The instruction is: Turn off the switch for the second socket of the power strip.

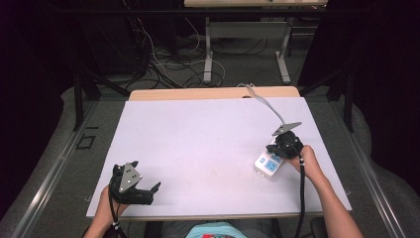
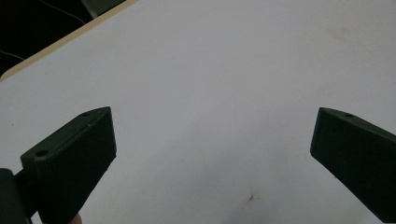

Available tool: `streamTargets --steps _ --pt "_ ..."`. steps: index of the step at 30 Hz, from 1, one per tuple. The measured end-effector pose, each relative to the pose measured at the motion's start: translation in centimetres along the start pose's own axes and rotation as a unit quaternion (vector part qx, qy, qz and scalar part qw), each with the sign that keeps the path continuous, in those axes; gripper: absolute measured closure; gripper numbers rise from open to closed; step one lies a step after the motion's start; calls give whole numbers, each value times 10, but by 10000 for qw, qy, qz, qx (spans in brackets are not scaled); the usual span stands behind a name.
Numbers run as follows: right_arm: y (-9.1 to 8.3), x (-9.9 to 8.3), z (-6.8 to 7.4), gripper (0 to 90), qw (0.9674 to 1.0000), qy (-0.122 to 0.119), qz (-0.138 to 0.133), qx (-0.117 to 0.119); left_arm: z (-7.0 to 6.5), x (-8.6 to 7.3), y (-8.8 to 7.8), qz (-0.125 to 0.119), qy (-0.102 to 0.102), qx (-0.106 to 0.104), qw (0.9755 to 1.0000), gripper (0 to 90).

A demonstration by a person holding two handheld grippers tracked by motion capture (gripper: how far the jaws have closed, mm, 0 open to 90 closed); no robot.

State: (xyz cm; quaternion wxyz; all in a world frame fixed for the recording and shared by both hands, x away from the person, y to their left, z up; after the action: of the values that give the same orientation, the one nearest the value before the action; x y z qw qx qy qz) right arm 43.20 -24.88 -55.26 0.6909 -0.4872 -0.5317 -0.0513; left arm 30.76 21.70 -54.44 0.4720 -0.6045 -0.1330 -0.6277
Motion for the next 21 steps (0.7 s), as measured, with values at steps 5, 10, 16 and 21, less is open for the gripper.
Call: streamTargets --steps 5,10,16,21 --pt "1 0 0 900 10000 35 -38 -10 0 0 0 -38 -31 13 10000 0" --pt "1 0 2 900 10000 -22 42 -56 0 0 0 -15 -26 -2 10000 0" --pt "2 1 1 900 9995 -145 117 -271 -1 0 0 -41 -50 0 10000 0" --pt "0 -1 -3 900 9999 85 22 -128 0 0 0 7 19 -5 10000 0"
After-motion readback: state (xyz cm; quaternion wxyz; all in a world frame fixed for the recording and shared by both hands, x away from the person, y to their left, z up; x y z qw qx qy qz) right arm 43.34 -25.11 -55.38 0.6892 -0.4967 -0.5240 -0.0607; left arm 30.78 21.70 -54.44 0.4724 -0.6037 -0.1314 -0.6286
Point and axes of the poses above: each handheld gripper's, and its own axes: y roughly forward along the jaws, x roughly out of its top, z roughly to its left, the point moved 4 cm from there along y, roughly forward along the jaws, and after that the axes turned 11 degrees about -z, right-handed, at the moved point
